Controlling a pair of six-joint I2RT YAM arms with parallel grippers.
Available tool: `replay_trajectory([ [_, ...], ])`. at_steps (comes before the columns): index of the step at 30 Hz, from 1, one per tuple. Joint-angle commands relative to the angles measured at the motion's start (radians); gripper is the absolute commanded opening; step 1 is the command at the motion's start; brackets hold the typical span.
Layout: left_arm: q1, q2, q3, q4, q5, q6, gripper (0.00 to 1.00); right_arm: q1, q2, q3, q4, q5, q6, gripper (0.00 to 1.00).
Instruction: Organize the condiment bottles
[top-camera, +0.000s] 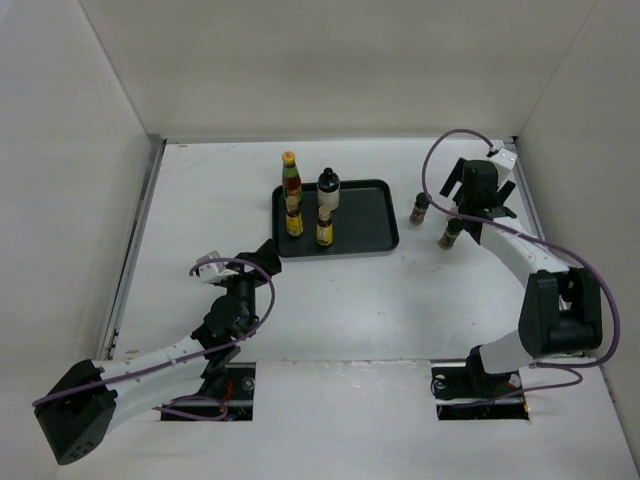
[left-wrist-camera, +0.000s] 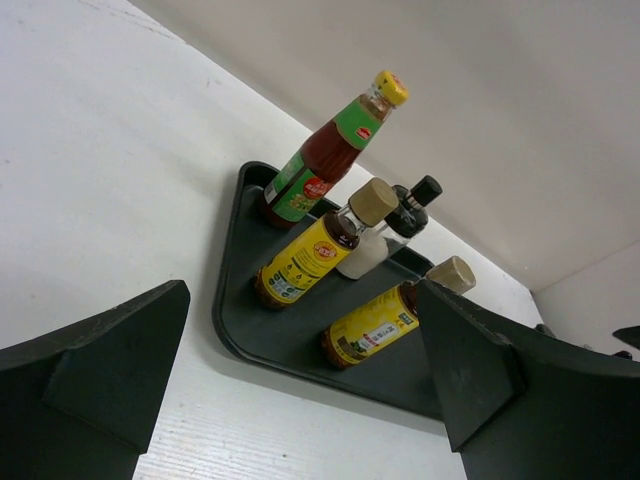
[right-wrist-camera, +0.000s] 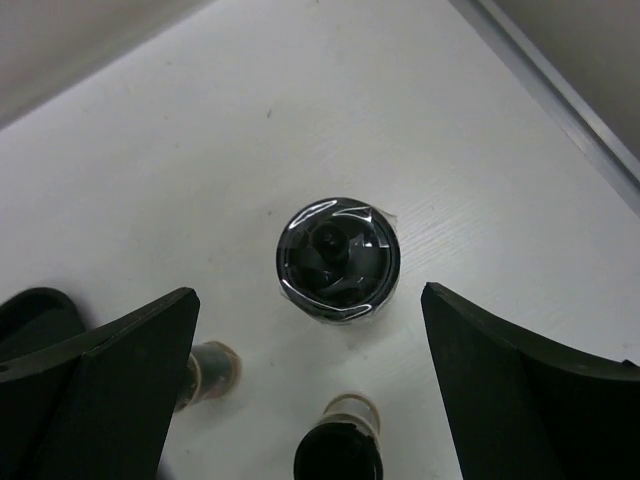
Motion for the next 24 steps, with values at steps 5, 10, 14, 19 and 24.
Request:
replay_trajectory([
  [5, -0.004, 0.005, -0.099, 0.035, 0.02, -0.01, 1.0, -0.052, 0.121, 0.064, 0.028, -0.071, -0.02, 1.0],
  [10, -0.002, -0.004, -0.1, 0.035, 0.022, -0.01, 1.0, -0.074, 0.181, 0.11, 0.042, -0.096, -0.029, 0.85],
  [14, -0.001, 0.001, -0.099, 0.035, 0.022, -0.01, 1.0, -0.081, 0.203, 0.128, 0.071, -0.096, -0.038, 0.63],
  [19, -0.001, 0.015, -0.096, 0.035, 0.025, -0.01, 1.0, -0.092, 0.146, 0.124, 0.123, -0.076, -0.046, 0.55],
  [24, -0.002, 0.021, -0.094, 0.037, 0.03, -0.014, 1.0, -0.088, 0.03, 0.156, 0.16, -0.056, -0.098, 0.57],
])
